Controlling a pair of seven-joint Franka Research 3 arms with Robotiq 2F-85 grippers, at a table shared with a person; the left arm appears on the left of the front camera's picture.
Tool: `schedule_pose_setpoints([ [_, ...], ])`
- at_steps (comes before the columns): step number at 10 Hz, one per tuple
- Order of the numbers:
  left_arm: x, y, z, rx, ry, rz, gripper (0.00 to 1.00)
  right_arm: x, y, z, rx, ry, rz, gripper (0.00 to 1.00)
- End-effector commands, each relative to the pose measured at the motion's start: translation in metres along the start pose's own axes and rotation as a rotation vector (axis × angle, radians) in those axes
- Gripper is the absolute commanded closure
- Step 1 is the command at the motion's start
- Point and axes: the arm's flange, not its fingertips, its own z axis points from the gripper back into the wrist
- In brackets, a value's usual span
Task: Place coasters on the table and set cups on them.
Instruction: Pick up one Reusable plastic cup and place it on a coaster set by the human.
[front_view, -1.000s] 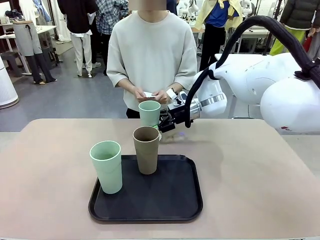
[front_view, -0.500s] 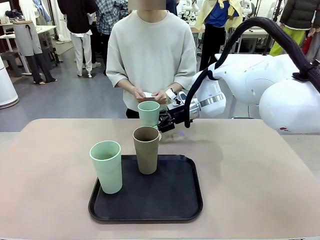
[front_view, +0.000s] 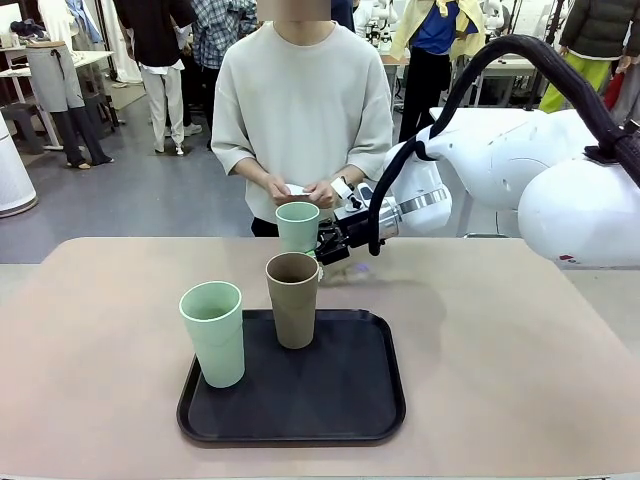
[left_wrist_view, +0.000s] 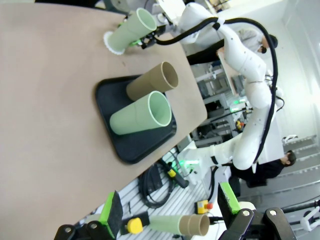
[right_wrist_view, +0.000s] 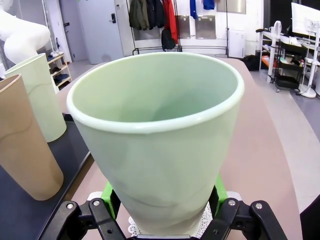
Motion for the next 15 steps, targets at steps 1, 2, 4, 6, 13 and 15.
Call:
schedule_pose_setpoints([
  [1,-0.001,-0.001,0.002,-0.014,-0.002,-0.002,0.0,-0.001,-0.009,0.002,0.003,0.007,-0.013,0.0],
  [2,-0.001,-0.001,0.002,-0.014,-0.002,-0.002,0.0,-0.001,-0.009,0.002,0.006,0.009,-0.013,0.0],
  [4,-0.001,-0.001,0.002,-0.014,-0.002,-0.002,0.0,0.0,-0.009,0.002,0.007,0.01,-0.018,0.0],
  [6,-0.001,-0.001,0.002,-0.014,-0.002,-0.002,0.0,0.0,-0.009,0.002,0.016,0.011,-0.027,0.0],
  [13,-0.001,-0.001,0.002,-0.014,-0.002,-0.002,0.0,0.0,-0.007,0.01,0.023,0.022,-0.04,0.0],
  [15,-0.001,-0.001,0.002,-0.014,-0.002,-0.002,0.0,0.0,-0.005,0.015,0.022,0.033,-0.045,0.0],
])
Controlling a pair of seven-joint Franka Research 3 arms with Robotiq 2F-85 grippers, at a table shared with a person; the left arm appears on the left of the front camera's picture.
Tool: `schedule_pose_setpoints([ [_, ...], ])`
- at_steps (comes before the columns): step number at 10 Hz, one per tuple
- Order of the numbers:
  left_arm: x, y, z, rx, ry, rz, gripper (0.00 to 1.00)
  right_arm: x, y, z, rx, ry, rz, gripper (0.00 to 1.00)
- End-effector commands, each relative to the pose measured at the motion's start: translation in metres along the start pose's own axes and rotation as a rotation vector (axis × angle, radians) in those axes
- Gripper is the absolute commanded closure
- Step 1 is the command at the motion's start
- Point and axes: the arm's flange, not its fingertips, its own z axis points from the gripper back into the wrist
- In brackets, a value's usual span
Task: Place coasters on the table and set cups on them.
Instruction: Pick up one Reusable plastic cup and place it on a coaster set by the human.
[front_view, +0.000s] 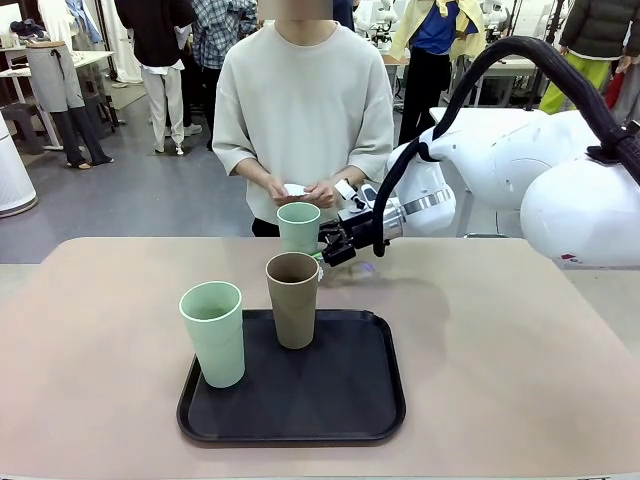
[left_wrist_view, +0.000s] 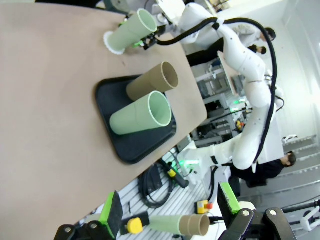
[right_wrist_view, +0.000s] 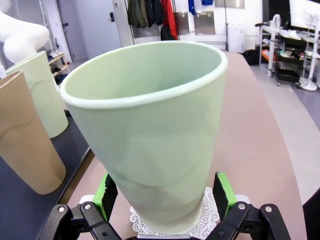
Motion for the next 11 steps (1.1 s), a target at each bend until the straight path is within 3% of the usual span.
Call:
schedule_pose_setpoints([
  [1,-0.001,-0.001,0.002,-0.014,-0.002,-0.002,0.0,0.007,-0.002,0.008,0.021,0.018,-0.017,0.0],
  [5,-0.001,-0.001,0.002,-0.014,-0.002,-0.002,0.0,0.005,0.011,0.033,-0.031,0.071,-0.048,0.0],
  [8,-0.001,-0.001,0.002,-0.014,-0.002,-0.002,0.0,0.015,0.041,0.05,-0.067,0.198,-0.09,0.0],
  [10,-0.001,-0.001,0.002,-0.014,-0.002,-0.002,0.0,0.041,0.077,0.064,-0.122,0.37,-0.168,0.0],
  [11,-0.001,-0.001,0.002,-0.014,-0.002,-0.002,0.0,0.072,0.11,0.072,-0.183,0.551,-0.198,0.0],
])
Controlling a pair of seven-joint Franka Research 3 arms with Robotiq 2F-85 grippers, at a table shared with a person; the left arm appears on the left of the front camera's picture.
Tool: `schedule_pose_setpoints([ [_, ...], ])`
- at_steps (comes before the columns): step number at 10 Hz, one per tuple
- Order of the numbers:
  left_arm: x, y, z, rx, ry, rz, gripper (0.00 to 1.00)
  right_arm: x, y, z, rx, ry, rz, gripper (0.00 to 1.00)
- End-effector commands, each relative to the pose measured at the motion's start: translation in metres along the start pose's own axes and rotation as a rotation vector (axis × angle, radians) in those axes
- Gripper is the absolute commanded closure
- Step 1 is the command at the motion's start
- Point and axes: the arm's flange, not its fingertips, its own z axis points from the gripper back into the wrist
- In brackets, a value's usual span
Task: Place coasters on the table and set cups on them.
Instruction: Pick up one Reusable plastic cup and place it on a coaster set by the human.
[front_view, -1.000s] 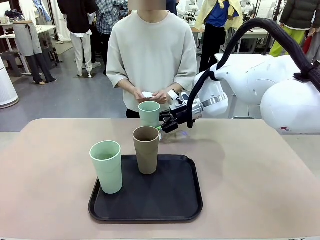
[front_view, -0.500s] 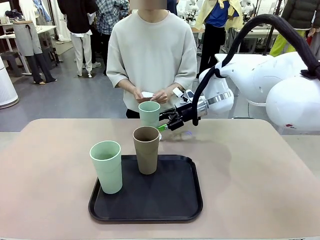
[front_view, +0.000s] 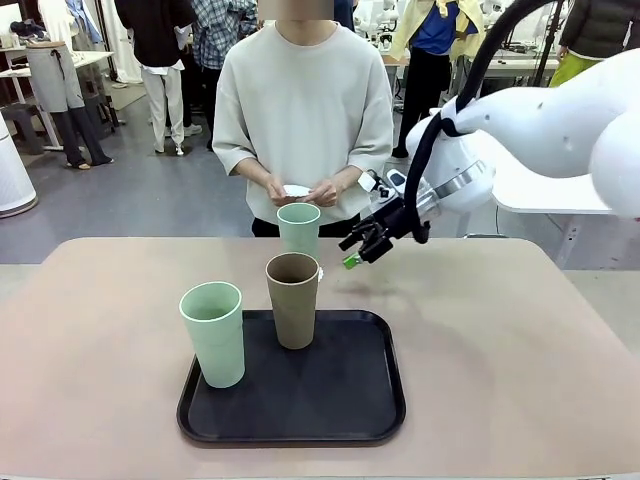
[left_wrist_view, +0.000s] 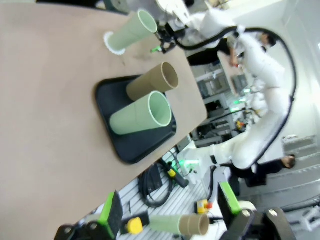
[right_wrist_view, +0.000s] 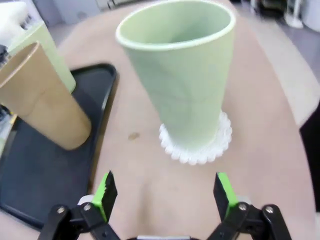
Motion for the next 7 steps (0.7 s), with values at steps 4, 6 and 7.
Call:
schedule_pose_setpoints([
  [4,-0.001,-0.001,0.002,-0.013,-0.003,-0.002,0.0,0.1,0.15,0.104,-0.181,0.69,-0.266,0.0],
  [6,-0.001,-0.001,0.002,-0.013,-0.003,-0.002,0.0,0.131,0.181,0.116,-0.238,0.76,-0.299,0.0],
  [7,-0.001,-0.001,0.002,-0.013,-0.003,-0.002,0.0,0.137,0.181,0.115,-0.218,0.725,-0.255,0.0],
])
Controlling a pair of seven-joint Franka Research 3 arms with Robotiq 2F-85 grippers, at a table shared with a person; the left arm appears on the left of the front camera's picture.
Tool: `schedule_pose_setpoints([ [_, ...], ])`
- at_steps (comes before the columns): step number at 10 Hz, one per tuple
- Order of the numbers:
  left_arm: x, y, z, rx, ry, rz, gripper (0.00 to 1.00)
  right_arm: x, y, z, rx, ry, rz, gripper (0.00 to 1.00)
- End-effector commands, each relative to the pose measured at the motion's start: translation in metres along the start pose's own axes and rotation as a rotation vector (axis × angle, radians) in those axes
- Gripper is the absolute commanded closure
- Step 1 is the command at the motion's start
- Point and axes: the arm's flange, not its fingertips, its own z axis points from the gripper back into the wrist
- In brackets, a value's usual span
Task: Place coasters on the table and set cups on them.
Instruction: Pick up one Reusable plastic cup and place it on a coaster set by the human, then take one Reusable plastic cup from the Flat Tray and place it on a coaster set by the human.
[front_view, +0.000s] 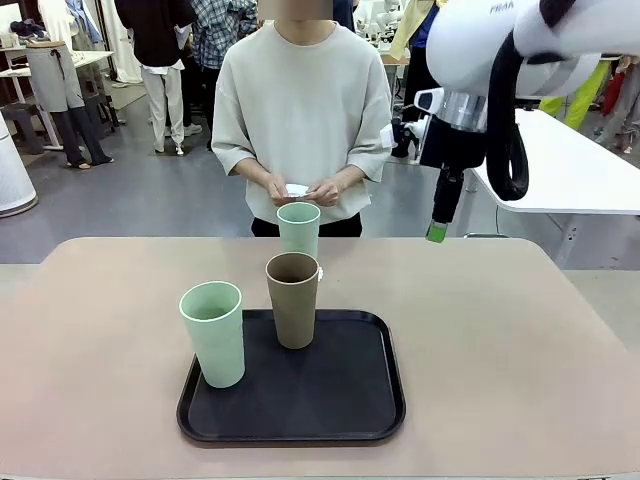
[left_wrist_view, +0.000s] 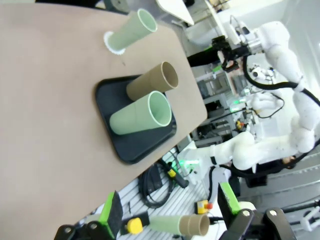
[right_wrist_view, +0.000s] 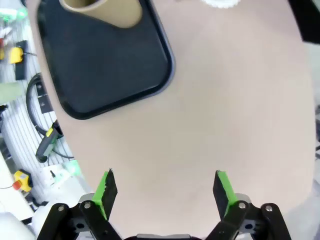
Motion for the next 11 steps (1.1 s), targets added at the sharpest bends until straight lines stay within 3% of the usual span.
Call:
schedule_pose_setpoints([
  [1,-0.0011,-0.0012,0.0016,-0.013,-0.003,-0.002,0.0,-0.0062,-0.0135,-0.0115,-0.01,-0.015,-0.008,0.0],
  [11,-0.0011,-0.0012,0.0016,-0.013,-0.003,-0.002,0.0,-0.0062,-0.0135,-0.0115,-0.01,-0.015,-0.008,0.0],
])
